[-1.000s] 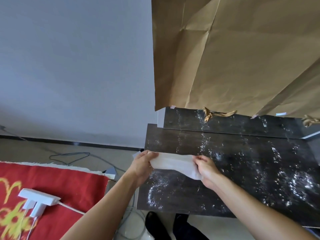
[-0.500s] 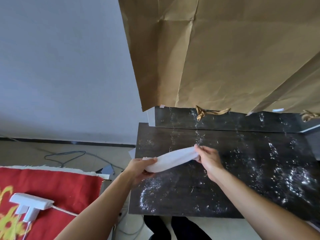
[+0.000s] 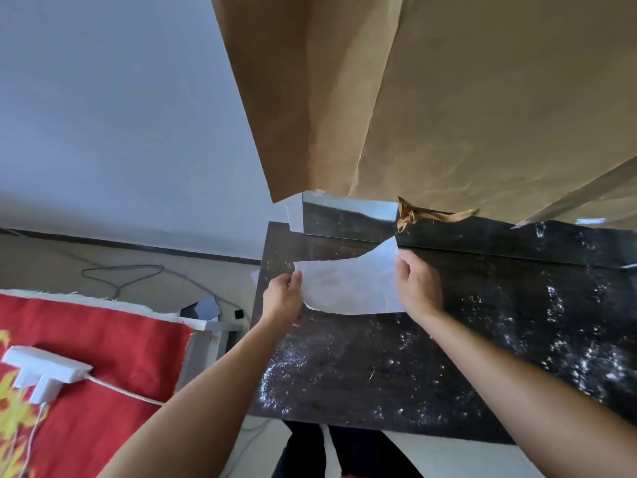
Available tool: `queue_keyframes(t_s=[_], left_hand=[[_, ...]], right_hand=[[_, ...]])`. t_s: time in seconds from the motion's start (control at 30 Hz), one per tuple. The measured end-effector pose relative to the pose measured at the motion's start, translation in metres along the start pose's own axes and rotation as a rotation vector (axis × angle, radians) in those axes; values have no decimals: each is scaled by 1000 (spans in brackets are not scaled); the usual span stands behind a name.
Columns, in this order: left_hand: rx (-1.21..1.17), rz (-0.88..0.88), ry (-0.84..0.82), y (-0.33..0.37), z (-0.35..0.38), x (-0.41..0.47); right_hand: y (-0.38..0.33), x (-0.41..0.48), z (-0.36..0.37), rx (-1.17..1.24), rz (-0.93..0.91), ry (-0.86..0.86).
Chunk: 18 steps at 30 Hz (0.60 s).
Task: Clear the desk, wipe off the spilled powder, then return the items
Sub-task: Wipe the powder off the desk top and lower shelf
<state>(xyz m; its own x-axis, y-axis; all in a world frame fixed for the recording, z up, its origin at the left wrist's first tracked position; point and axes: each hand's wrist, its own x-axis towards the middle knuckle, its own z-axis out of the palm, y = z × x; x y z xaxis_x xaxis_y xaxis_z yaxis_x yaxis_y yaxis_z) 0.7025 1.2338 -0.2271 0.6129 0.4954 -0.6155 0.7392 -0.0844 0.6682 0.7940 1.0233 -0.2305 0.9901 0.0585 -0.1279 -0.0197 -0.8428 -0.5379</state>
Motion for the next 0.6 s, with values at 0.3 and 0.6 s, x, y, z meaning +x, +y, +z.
queue_keyframes(t_s=[0.3,0.6], left_hand=[[11,-106,193,-48,-43,-1],[4,-141,248,-89,-62,-14]], right_hand=[[-72,-16,55,-285,-330,-452],[-36,-10,41,-190,-433,-258]])
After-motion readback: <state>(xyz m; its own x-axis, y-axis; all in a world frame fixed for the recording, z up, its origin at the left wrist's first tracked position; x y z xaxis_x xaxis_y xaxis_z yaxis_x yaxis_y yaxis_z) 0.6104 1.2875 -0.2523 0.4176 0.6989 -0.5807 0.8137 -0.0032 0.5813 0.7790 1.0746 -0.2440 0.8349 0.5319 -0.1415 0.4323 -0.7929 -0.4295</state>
